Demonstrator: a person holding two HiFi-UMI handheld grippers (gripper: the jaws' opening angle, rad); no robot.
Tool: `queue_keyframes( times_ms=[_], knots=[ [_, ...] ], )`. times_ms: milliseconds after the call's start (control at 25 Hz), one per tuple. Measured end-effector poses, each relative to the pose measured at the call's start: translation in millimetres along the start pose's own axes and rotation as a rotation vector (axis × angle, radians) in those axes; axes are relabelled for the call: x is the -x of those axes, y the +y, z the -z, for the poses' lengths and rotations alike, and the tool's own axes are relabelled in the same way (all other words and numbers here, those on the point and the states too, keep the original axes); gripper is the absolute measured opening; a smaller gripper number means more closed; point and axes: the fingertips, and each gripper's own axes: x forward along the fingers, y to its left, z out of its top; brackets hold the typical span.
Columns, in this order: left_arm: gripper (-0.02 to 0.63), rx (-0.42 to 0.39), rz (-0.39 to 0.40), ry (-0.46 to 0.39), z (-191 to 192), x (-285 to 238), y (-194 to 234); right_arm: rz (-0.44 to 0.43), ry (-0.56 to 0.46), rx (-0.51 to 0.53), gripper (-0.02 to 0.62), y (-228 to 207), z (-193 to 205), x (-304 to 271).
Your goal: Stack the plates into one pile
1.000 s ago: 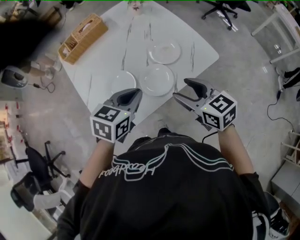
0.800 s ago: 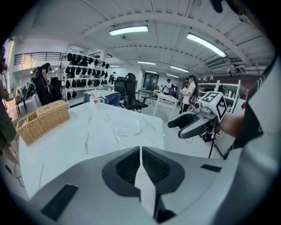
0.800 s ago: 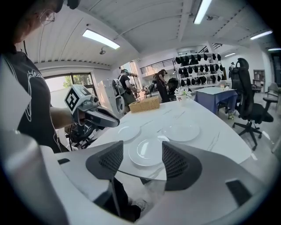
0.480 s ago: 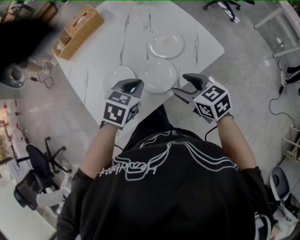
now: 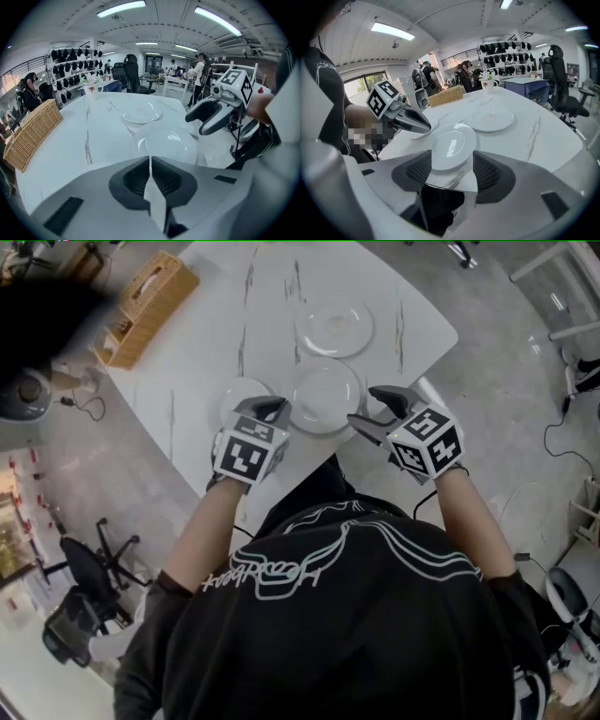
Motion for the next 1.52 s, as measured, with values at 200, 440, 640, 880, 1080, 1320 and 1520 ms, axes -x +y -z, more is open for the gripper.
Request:
queue_keyframes(
  times_ms=[200, 440, 640, 880, 1080, 1320, 1520],
  knots=[
    [0.034, -0.012, 0.008, 0.028, 3, -11, 2, 0.007, 0.002, -0.020, 0.275, -5, 2, -4],
    [0.034, -0.019, 0.000, 0.054, 6, -18, 5, 0.003, 0.000, -0.052, 0.275, -10, 5, -8],
    [0.034, -0.012, -0.005, 0.052, 4, -18, 7, -0.004, 0.000, -0.078, 0.275, -10, 7, -9],
    [0.034, -0.014, -0.012, 0.064, 6, -19, 7, -0.022, -0.004, -0.134, 0.275, -8, 9, -9],
    [0.034, -0.013, -0.009, 0.071, 7, -19, 6, -0.070, -0.010, -0.213, 0.273, -1, 8, -12],
    [0.034, -0.014, -0.011, 0.069, 8, -20, 6, -0.140, -0.015, -0.323, 0.233, 8, 7, -20],
    [0.034, -0.005, -0.004, 0.053, 7, -20, 8, -0.180, -0.021, -0.432, 0.153, 9, 4, -25]
  ],
)
